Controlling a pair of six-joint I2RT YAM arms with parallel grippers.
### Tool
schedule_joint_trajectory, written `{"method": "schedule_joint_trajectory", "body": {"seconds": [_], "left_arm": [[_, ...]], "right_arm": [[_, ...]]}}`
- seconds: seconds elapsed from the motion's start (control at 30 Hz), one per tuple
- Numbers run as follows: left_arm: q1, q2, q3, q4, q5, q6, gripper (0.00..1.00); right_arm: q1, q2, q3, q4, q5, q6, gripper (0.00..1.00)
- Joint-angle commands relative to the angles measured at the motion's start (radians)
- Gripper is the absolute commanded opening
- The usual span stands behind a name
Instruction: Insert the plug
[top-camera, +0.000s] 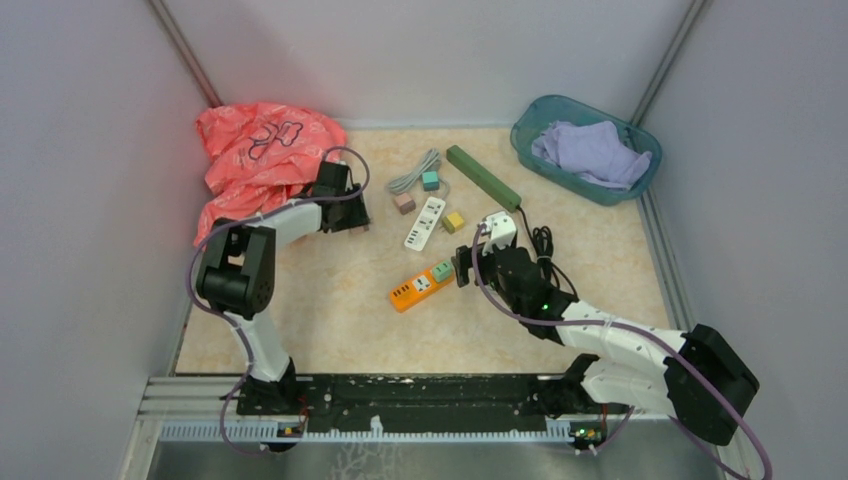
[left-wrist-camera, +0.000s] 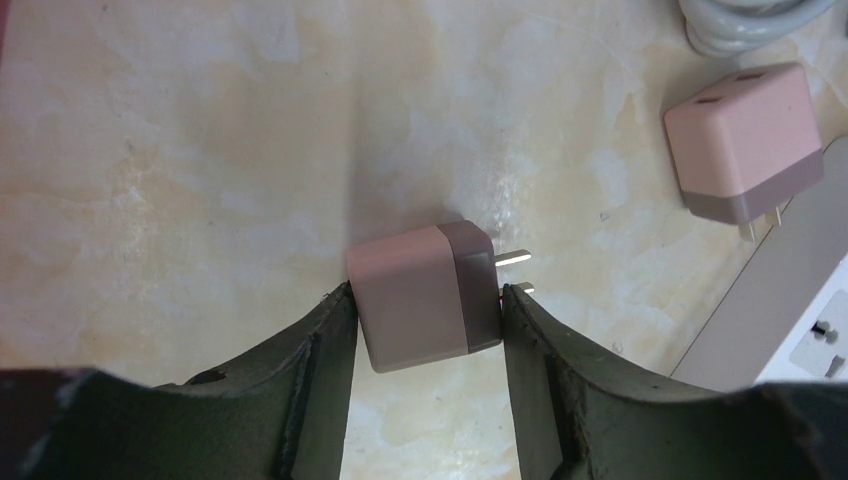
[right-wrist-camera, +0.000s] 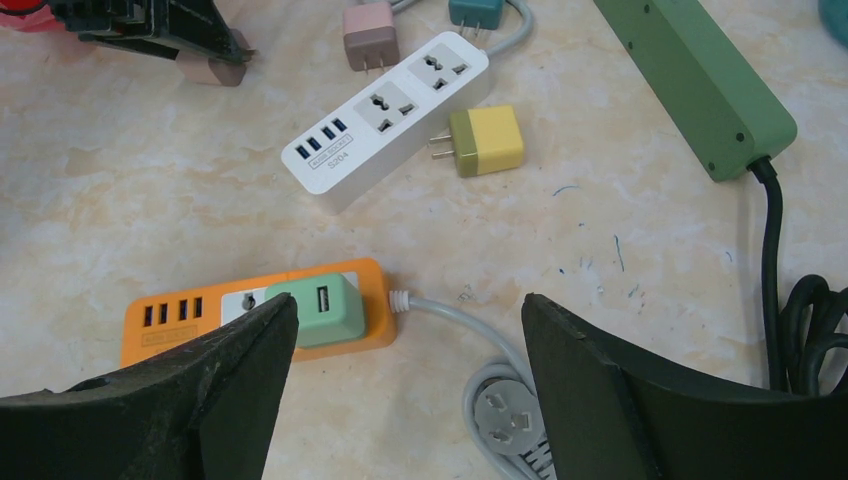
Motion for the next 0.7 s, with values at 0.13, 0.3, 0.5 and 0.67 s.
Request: {"method": "schedule_joint_trajectory", "body": {"seconds": [0.13,0.3,0.5,0.67], "left_arm": [[-0.051,-0.165,-0.110,0.039,0.018,0.070,0.48],[-0.133,-0.283,-0.183,0.104,-0.012,0.134,0.48],[-0.250,-0.414,-0.263,0.175,-0.046,0.197,0.47],[-0.329,-0.513,-0.312,0.228,-0.033,0.263,0.47]], "right_arm": [[-0.009,-0.003,0.066,-0.009,-0.065,0.022,0.82],[-0.013,0.002,0.133,-0.103,-0.116,0.051,0.81],[-0.029,0.004,0.202,-0.194,-0.182,0.085,0.80],[-0.061,0.019,0.276,-0.312,-0.244,0.127,0.79]]}}
